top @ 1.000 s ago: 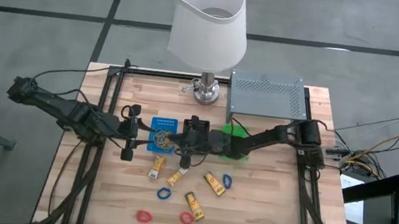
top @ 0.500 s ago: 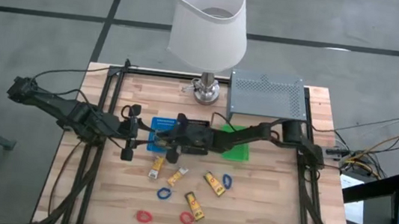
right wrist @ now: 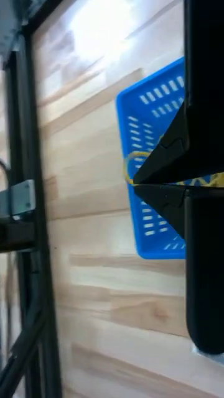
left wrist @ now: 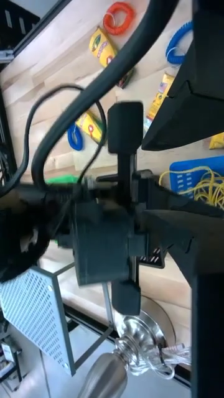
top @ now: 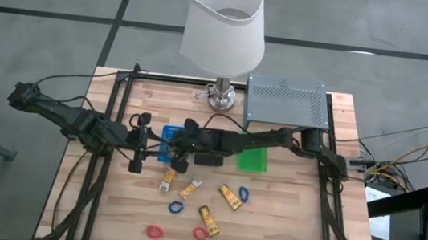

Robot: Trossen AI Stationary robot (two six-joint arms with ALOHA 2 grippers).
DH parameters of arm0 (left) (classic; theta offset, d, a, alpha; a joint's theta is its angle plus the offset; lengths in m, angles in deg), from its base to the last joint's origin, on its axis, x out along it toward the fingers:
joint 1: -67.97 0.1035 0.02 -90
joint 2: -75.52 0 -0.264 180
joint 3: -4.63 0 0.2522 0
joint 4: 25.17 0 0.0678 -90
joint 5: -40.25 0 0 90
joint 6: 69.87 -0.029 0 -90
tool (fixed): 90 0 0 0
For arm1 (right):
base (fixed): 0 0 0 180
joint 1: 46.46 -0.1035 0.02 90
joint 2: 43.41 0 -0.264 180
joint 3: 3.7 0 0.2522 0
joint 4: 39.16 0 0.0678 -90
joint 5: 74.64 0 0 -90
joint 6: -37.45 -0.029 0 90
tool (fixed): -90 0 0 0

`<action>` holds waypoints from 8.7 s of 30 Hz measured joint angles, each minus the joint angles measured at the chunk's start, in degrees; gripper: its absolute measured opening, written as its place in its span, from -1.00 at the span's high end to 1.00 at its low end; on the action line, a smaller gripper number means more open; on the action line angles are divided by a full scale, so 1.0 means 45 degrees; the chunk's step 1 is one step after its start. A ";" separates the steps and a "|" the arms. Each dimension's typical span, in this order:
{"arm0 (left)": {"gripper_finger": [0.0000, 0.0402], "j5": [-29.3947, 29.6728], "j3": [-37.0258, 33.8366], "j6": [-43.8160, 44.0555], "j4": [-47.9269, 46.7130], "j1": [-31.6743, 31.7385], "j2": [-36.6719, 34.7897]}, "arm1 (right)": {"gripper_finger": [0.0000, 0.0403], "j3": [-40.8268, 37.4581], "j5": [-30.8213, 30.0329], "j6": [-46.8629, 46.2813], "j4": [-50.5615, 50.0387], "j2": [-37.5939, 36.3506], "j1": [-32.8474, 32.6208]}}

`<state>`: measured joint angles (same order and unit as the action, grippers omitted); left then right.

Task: Pick & Place Office Desk Supplies
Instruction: Put the yellow rubber band into the blue bin, then put the yellow crayon box into the black bin

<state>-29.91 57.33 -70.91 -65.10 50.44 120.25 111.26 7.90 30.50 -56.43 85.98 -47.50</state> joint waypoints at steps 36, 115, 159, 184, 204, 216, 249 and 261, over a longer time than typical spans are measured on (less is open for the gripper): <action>0.16 0.0058 0.0000 0.0013 0.0029 0.0012 0.0005 | 0.96 0.0577 0.0046 0.2483 0.1006 0.0015 0.0073; 0.16 0.0054 0.0000 0.0015 0.0029 0.0009 0.0010 | 0.30 -0.0564 0.1340 -0.0655 -0.1742 0.0015 0.0767; 0.16 0.0048 0.0000 0.0015 -0.0180 0.0008 0.0000 | 0.28 -1.0862 -0.1839 -0.0392 0.5819 -0.7957 -0.1090; 0.16 0.0048 0.0000 0.0015 -0.0202 0.0008 0.0010 | 0.34 -1.1883 -0.5058 -0.4337 0.2477 -1.1053 -0.4755; 0.16 0.0053 0.0000 0.0015 -0.0205 0.0008 0.0010 | 0.27 -0.3903 -0.0157 -1.3167 -1.0456 -0.5121 -0.4818; 0.16 0.0051 0.0000 0.0013 -0.0207 0.0010 0.0010 | 0.16 -0.3445 0.0306 -1.3800 -1.0823 -0.3410 -0.4675; 0.16 0.0048 0.0000 0.0015 -0.0205 0.0008 0.0010 | 0.07 -0.4946 0.0660 -1.3315 -0.8167 -0.3113 -0.4182; 0.16 0.0048 0.0000 0.0014 -0.0205 0.0012 0.0010 | 0.10 -0.5306 0.0801 -1.3315 -0.7782 -0.3113 -0.4181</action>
<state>-29.70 57.33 -70.85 -66.02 50.50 120.29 87.38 11.50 -29.42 -91.45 71.97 -66.31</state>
